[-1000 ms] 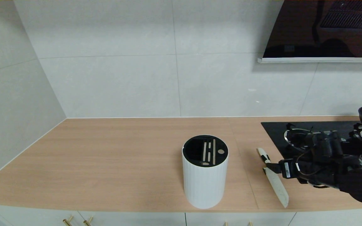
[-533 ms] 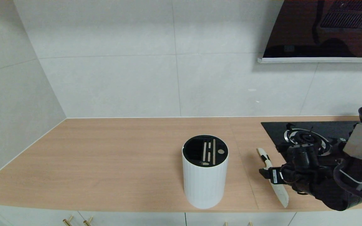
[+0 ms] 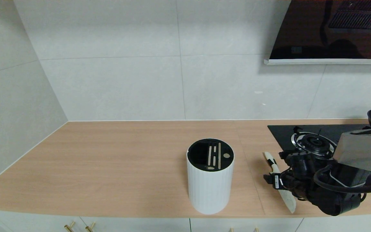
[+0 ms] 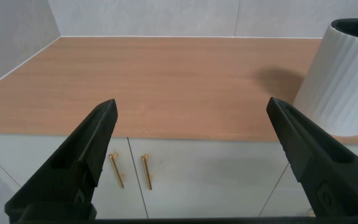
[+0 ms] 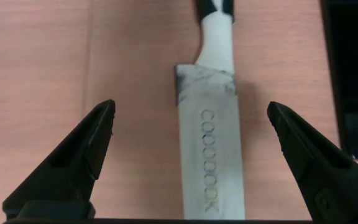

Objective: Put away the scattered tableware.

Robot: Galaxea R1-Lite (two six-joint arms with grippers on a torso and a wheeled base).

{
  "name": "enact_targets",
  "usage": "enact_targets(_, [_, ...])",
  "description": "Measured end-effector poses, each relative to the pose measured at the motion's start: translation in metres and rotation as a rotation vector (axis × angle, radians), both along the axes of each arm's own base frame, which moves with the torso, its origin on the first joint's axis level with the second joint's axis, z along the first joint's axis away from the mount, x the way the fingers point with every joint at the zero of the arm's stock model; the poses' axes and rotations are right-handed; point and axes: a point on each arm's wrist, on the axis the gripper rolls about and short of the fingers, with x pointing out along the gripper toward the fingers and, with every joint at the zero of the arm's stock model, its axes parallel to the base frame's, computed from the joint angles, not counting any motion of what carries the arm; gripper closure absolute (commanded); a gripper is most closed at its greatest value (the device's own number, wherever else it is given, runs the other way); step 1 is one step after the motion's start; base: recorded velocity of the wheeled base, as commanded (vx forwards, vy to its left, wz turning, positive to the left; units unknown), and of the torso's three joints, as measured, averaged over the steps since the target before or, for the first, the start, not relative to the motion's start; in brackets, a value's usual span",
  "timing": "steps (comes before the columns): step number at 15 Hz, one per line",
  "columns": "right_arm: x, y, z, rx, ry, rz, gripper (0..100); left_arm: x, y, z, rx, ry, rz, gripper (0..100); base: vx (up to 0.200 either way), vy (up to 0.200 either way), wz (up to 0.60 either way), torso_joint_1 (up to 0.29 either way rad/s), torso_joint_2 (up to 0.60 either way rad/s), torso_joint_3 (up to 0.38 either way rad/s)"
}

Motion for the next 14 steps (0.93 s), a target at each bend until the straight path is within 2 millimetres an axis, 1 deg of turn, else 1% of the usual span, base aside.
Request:
enact_targets(3, [0.006,0.000,-0.006,-0.002,-0.004,-0.008,0,0.000,0.000,0.000,0.000,0.000,0.000,0,0.000,0.000,0.00,0.000,0.00,0.000])
enact_targets(5, [0.010,0.000,-0.006,-0.001,-0.022,-0.005,0,0.000,0.000,0.000,0.000,0.000,0.000,0,0.000,0.000,0.00,0.000,0.00,0.000])
enact_targets(14, [0.017,-0.005,-0.015,-0.033,-0.015,-0.028,0,0.000,0.000,0.000,0.000,0.000,0.000,0,0.000,0.000,0.00,0.000,0.00,0.000])
